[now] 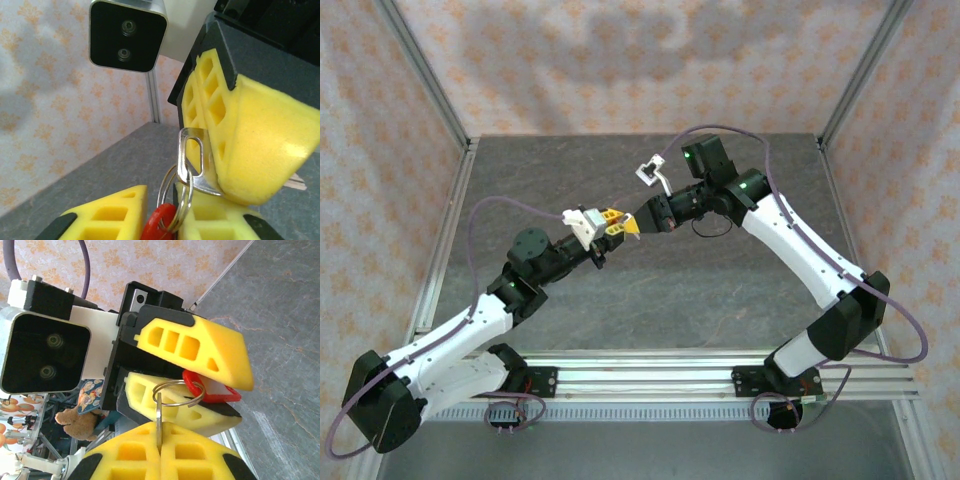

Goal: Remove the keys from the keyring

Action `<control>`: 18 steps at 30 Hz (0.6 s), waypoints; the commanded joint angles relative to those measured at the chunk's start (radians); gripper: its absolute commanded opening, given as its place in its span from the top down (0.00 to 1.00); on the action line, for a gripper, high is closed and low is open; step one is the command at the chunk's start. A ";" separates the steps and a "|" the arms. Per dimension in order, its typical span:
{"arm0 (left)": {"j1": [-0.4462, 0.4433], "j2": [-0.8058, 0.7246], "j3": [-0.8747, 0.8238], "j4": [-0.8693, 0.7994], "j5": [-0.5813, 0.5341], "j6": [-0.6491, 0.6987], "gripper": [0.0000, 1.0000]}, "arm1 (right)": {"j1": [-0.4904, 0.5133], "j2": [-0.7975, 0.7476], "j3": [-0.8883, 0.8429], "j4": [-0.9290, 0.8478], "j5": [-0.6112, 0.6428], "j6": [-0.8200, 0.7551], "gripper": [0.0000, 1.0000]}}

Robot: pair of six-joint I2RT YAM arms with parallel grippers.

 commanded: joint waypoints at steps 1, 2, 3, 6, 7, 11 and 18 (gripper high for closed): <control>-0.005 -0.027 0.034 -0.005 0.004 -0.003 0.82 | -0.008 -0.030 0.012 0.026 0.010 0.013 1.00; -0.005 -0.027 0.036 -0.009 0.002 -0.003 0.84 | -0.009 -0.032 0.011 0.028 0.016 0.015 1.00; -0.004 -0.029 0.037 -0.017 0.002 -0.004 0.87 | -0.010 -0.034 0.010 0.031 0.026 0.017 1.00; -0.005 -0.033 0.039 -0.030 -0.001 -0.004 0.90 | -0.011 -0.046 0.004 0.043 0.052 0.021 1.00; -0.006 -0.034 0.039 -0.034 -0.002 -0.005 0.91 | -0.011 -0.049 0.001 0.047 0.063 0.024 1.00; -0.005 -0.042 0.039 -0.050 -0.005 -0.007 0.99 | -0.011 -0.063 -0.009 0.067 0.100 0.026 1.00; -0.005 -0.047 0.054 -0.077 -0.006 -0.022 1.00 | 0.008 -0.084 -0.022 0.040 0.201 -0.030 1.00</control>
